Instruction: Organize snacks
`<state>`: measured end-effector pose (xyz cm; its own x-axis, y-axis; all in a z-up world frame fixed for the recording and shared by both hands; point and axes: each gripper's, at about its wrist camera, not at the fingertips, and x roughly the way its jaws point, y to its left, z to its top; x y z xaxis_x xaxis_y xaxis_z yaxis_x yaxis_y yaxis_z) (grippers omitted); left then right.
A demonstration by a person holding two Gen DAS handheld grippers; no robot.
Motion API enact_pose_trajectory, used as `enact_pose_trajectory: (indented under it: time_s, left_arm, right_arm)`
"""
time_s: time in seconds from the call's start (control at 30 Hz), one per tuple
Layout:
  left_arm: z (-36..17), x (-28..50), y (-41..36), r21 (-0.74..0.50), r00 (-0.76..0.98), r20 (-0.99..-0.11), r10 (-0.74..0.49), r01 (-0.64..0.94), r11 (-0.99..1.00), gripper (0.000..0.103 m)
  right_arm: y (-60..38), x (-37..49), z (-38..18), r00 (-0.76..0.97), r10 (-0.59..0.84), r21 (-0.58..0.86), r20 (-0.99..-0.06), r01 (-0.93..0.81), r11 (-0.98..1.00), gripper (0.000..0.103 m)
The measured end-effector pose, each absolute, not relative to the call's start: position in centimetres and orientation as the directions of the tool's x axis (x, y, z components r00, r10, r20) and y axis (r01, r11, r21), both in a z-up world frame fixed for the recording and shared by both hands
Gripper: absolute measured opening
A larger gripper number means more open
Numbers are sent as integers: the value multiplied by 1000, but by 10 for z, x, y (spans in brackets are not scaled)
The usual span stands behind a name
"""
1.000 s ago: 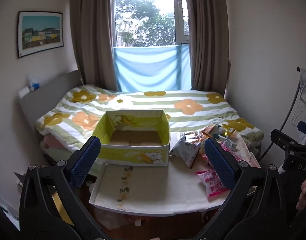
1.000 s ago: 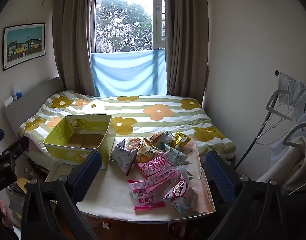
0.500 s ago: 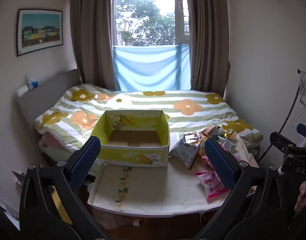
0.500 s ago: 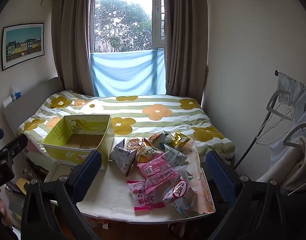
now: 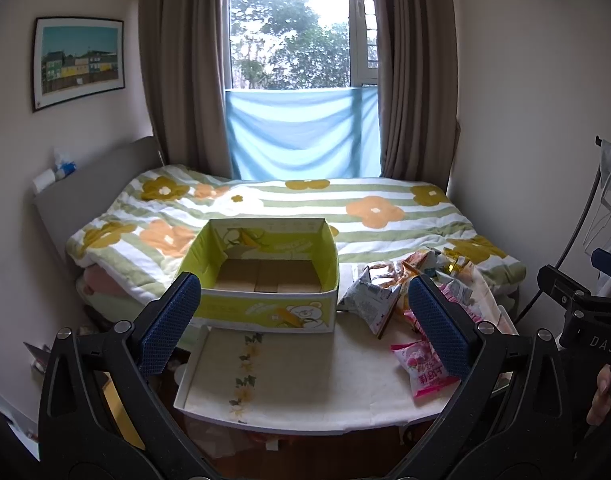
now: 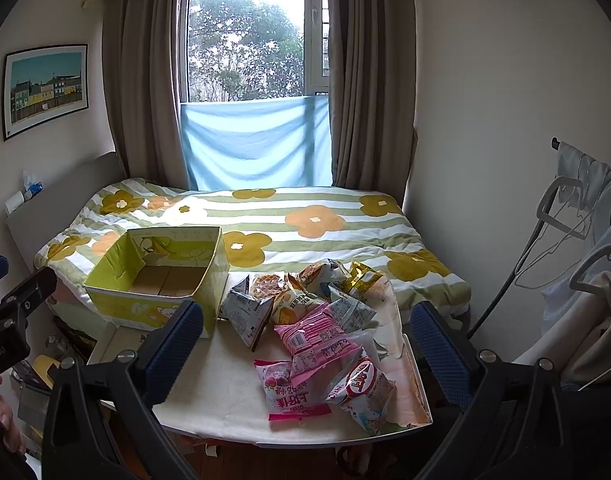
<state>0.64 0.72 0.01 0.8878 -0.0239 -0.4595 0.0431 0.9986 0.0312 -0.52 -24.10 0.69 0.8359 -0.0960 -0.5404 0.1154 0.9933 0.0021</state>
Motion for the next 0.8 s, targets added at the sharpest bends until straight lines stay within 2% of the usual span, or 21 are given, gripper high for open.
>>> enact_pose_trajectory:
  time_s: [0.8]
  left_arm:
    - [-5,9,6,34,881,-473,-16,36,999,103]
  right_arm:
    - [-238,3,-5,828,-93,-3,-553,110,994,103]
